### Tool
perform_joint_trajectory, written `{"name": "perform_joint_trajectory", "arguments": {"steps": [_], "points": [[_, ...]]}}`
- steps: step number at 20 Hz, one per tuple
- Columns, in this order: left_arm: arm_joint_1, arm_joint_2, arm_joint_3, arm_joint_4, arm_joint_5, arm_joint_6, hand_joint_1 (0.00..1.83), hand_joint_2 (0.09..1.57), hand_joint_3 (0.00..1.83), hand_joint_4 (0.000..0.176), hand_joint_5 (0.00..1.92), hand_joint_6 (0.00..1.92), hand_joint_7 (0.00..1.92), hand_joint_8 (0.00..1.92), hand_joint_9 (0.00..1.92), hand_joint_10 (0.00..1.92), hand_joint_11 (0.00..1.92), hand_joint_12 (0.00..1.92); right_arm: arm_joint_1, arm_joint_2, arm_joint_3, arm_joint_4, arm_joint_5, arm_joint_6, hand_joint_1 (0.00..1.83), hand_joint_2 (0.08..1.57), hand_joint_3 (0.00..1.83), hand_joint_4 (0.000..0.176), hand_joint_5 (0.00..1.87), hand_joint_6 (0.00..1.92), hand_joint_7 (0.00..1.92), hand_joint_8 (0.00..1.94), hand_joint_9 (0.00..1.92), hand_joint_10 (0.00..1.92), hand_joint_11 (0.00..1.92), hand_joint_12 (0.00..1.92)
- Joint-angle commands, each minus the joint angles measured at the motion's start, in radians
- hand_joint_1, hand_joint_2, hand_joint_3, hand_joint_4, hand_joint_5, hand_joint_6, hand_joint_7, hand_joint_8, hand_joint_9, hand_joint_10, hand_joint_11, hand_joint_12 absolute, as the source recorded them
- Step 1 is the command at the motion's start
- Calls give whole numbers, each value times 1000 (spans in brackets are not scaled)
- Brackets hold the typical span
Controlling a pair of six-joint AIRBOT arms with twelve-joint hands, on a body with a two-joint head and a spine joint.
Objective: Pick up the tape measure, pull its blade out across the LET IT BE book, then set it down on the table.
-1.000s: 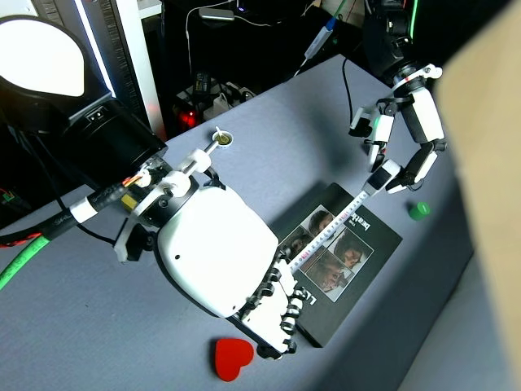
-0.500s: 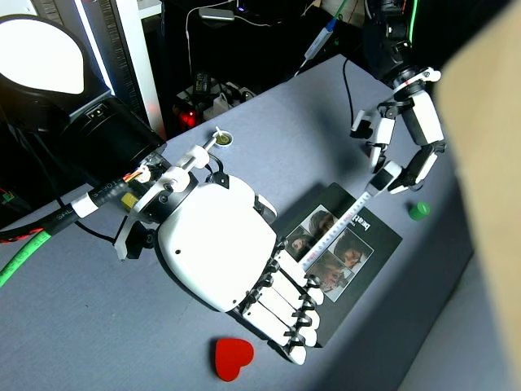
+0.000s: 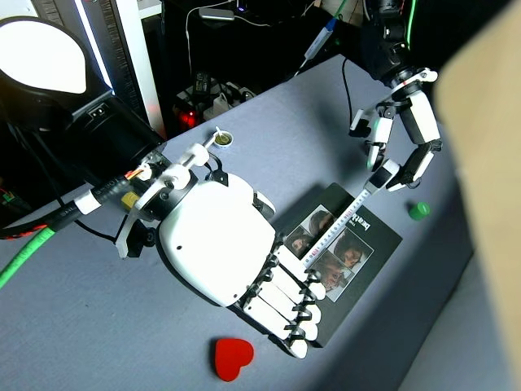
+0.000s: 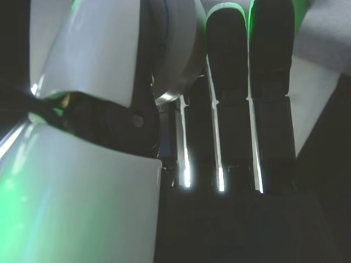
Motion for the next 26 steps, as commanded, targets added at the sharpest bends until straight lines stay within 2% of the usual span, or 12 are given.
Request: {"name": "perform_joint_trajectory", "arguments": {"steps": [1,8,14,21,26], "points": [[-3,2,3,-12,-118,-13,1384,1080,0,0,1066,693,980,899,1028,1131,1004,985,1,8,-5,-85,-3,14,0,1028,0,66,55,1,39,0,0,0,0,281],[11,-2,5,-12,-127,-18,1385,1079,0,0,1060,692,996,877,1026,1140,1007,979,3,9,-8,-91,-5,19,0,1027,0,66,52,0,40,0,0,0,0,312],[10,-2,5,-8,-128,-20,1381,1091,0,0,1048,709,951,951,999,1180,996,988,4,9,-8,-91,-5,19,0,1026,0,66,52,1,42,1,3,0,0,360],[20,-3,5,-7,-136,-32,1385,1081,0,0,1040,713,998,886,1029,1141,1007,1001,4,9,-8,-91,-5,19,0,1026,0,66,59,3,51,3,2,0,0,360],[-34,25,-30,4,-131,-35,1386,1076,0,0,1055,705,1009,857,1039,1120,1010,994,4,9,-9,-91,-3,19,0,1027,0,65,59,2,50,2,2,0,0,356]]}}
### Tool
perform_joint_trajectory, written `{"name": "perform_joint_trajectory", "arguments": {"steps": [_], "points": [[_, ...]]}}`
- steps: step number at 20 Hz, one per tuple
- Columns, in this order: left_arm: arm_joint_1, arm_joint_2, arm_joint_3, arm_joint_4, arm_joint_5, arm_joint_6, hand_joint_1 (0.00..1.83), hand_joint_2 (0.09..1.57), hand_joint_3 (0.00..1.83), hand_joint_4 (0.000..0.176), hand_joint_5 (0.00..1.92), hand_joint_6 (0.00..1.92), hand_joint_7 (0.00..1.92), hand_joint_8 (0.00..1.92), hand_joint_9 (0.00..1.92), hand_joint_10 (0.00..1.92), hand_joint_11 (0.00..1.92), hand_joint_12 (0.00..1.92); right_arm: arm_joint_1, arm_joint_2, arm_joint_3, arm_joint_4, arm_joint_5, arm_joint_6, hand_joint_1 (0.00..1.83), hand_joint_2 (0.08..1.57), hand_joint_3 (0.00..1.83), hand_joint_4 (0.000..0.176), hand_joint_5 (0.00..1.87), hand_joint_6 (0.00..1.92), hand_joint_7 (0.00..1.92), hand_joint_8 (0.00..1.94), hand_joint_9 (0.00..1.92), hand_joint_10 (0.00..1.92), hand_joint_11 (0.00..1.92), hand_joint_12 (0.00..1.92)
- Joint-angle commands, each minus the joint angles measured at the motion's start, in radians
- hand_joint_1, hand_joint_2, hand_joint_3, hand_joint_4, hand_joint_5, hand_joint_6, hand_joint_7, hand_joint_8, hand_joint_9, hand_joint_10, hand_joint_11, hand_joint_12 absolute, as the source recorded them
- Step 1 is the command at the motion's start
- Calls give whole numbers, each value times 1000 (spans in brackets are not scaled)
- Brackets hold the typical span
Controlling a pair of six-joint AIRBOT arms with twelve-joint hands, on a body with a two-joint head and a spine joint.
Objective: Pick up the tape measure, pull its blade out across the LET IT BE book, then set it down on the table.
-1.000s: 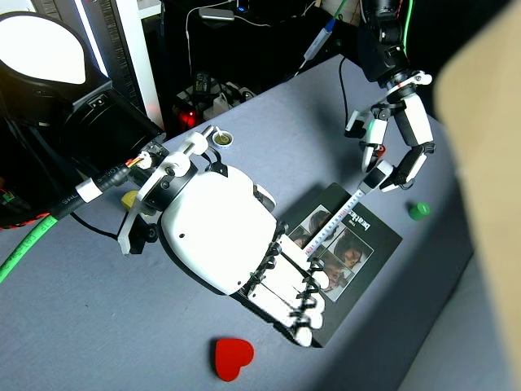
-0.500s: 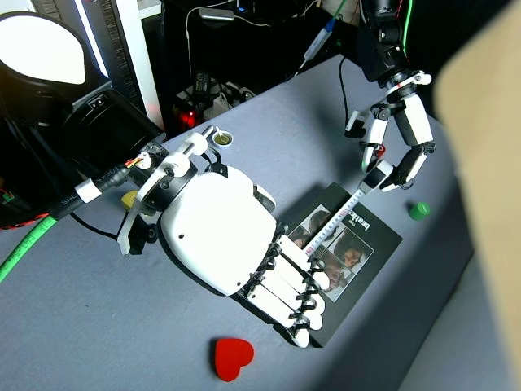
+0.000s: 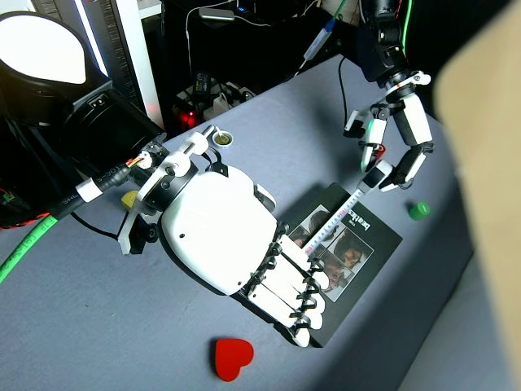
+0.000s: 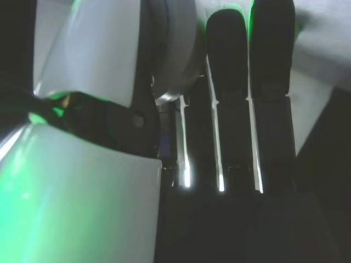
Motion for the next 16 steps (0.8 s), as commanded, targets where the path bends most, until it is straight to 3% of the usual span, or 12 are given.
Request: {"name": "perform_joint_trajectory", "arguments": {"steps": [1,8,16], "points": [[-16,13,-6,-7,-116,-4,1386,1074,0,0,1059,701,1010,854,1041,1116,1012,993,11,7,-2,-69,-6,6,0,1028,0,65,58,2,52,2,2,0,0,355],[-56,115,-156,-35,-79,53,1384,1082,0,0,1034,729,993,889,1029,1136,1003,979,11,9,-5,-69,-6,6,0,1037,3,66,60,2,54,2,7,2,0,350],[107,206,-273,-57,-153,19,1385,1079,0,0,1055,706,987,884,1035,1127,1006,978,11,12,-11,-70,0,6,0,1043,5,66,63,2,56,2,14,4,0,350]]}}
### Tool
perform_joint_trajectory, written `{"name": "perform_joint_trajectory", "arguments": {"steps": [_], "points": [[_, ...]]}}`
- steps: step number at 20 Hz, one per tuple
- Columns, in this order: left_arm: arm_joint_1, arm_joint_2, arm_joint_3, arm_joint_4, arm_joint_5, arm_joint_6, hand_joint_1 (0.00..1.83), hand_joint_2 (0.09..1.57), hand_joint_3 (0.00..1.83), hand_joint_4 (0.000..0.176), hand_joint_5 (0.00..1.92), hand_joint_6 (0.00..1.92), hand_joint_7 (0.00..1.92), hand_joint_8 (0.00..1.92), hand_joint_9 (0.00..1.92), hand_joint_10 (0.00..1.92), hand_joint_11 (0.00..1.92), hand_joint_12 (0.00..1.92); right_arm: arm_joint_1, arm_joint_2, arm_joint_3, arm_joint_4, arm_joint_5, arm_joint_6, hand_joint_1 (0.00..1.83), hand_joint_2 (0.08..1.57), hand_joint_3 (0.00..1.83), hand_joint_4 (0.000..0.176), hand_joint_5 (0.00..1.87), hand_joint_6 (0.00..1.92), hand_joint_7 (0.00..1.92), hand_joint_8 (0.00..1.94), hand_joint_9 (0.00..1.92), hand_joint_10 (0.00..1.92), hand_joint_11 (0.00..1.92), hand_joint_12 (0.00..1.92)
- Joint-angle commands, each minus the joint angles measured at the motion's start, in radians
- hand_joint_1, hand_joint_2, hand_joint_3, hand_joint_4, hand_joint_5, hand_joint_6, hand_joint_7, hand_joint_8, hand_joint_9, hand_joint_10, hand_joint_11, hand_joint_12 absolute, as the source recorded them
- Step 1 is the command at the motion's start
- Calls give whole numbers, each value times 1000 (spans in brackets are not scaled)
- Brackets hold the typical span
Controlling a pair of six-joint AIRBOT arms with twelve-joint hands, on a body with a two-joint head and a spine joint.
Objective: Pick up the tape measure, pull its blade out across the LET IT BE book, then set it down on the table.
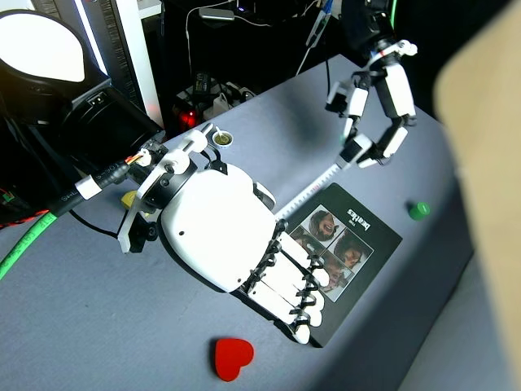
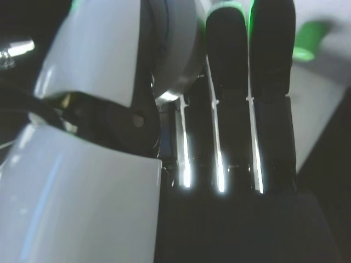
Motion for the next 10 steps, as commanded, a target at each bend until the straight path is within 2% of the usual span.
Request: {"name": "perform_joint_trajectory", "arguments": {"steps": [1,4,7,10], "points": [[13,10,-3,-17,-141,-29,1385,1079,0,0,1055,706,986,885,1034,1128,1002,975,11,8,-4,-69,-2,5,0,1043,5,66,63,2,57,2,14,4,0,351],[111,-4,-8,-37,-205,-72,1385,1080,0,0,1052,709,986,885,1035,1129,1005,975,10,11,-9,-70,13,4,0,1045,3,65,64,1,79,3,32,5,0,387],[174,-20,-1,-39,-240,-103,1386,1079,0,0,1038,720,1002,870,1040,1126,1003,974,9,13,-12,-70,23,-1,0,1044,2,65,66,2,80,3,34,5,0,392],[197,-34,3,-39,-253,-106,1386,1078,0,0,1040,719,1006,866,1038,1125,998,971,7,15,-17,-75,29,-3,0,1044,2,66,65,1,79,2,33,4,0,391]]}}
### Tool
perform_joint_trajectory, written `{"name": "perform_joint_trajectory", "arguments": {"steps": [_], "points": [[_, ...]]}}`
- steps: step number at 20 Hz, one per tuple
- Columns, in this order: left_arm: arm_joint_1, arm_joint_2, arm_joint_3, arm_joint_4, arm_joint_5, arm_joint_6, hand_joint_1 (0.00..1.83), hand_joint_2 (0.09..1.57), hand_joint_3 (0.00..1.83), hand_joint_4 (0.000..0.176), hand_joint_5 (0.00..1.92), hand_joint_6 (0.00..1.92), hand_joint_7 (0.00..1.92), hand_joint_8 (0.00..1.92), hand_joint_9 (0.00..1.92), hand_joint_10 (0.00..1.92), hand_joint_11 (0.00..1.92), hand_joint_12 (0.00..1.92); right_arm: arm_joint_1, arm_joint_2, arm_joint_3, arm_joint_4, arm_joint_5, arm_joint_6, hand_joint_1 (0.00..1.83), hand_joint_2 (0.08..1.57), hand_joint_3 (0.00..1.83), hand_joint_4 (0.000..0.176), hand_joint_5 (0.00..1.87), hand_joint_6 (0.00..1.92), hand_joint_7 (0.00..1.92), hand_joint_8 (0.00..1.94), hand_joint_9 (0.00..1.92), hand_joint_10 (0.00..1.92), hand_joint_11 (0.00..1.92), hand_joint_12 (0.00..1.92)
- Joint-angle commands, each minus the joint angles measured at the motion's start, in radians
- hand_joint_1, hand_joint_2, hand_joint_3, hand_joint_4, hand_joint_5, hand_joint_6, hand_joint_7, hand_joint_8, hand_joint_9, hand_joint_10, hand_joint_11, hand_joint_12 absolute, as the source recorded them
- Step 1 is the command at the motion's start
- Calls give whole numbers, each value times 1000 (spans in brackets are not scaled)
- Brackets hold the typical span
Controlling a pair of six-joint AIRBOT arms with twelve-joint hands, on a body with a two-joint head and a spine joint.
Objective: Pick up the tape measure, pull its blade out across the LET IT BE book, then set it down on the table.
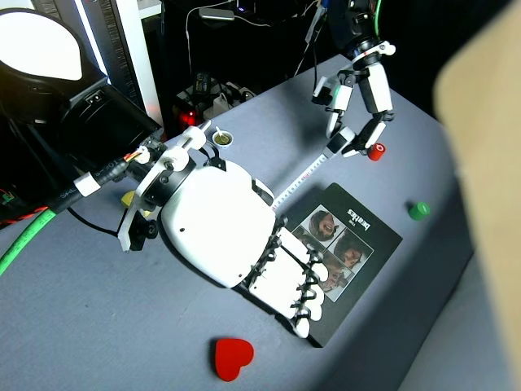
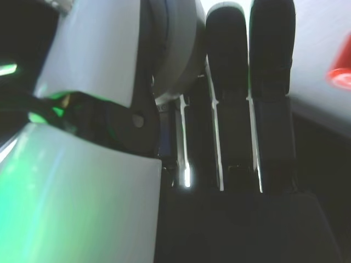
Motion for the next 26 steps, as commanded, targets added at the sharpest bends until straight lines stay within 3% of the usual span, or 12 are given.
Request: {"name": "perform_joint_trajectory", "arguments": {"steps": [1,7,8,9,10,11,12,13,14,15,23,26], "points": [[-2,-5,3,-8,-129,-15,1386,1078,0,0,1040,720,1007,863,1039,1124,997,971,6,8,-3,-74,-4,1,0,1044,2,66,66,2,74,0,34,4,0,392],[10,-35,0,-5,-145,-9,1368,1130,2,0,893,1013,918,1001,915,1265,791,1071,4,8,-4,-77,0,1,0,1045,1,65,67,1,70,0,42,4,0,411],[15,-38,-1,-5,-147,-9,1228,1150,0,0,889,1091,921,1077,892,789,760,1061,4,8,-4,-77,0,1,0,1048,3,65,68,1,71,0,42,4,0,412],[18,-39,-2,-5,-149,-9,1190,1170,0,27,856,1170,901,1111,925,472,746,1033,4,8,-4,-77,0,1,0,1050,3,65,68,1,71,0,43,3,0,434],[20,-41,-2,-2,-149,-9,1072,1194,1,0,826,1213,875,488,935,244,709,966,3,8,-4,-77,0,1,0,1050,2,65,68,1,70,0,43,2,0,453],[21,-42,-2,1,-149,-9,1016,1206,0,10,805,1246,923,179,933,118,675,909,2,8,-5,-77,0,1,0,1050,2,65,68,0,70,0,43,2,0,457],[22,-43,-2,1,-151,-7,875,1188,0,0,772,548,923,17,890,20,595,799,1,8,-8,-78,3,1,0,1050,1,66,70,1,73,1,43,1,0,441],[23,-43,-4,2,-152,-7,875,1188,0,0,772,548,923,17,890,20,595,799,1,8,-11,-81,8,1,0,1050,1,66,70,1,73,1,43,1,0,441],[25,-44,-4,4,-153,-7,821,1171,0,0,830,205,895,6,863,6,556,741,4,9,-11,-83,11,1,0,1050,1,65,70,1,73,1,43,1,0,436],[26,-45,-4,8,-154,-7,791,1159,0,0,842,68,856,1,834,0,524,699,7,9,-11,-83,12,2,0,1050,1,65,69,0,73,0,43,1,0,435],[19,-42,17,12,-191,-1,453,1101,1,0,472,0,416,0,419,0,175,611,9,12,-11,-83,17,4,0,1051,1,64,85,5,87,3,63,5,0,495],[-41,-25,48,12,-177,48,398,1056,0,0,388,0,349,1,350,0,125,610,9,13,-11,-83,19,4,0,1051,0,64,81,1,83,0,62,3,0,474]]}}
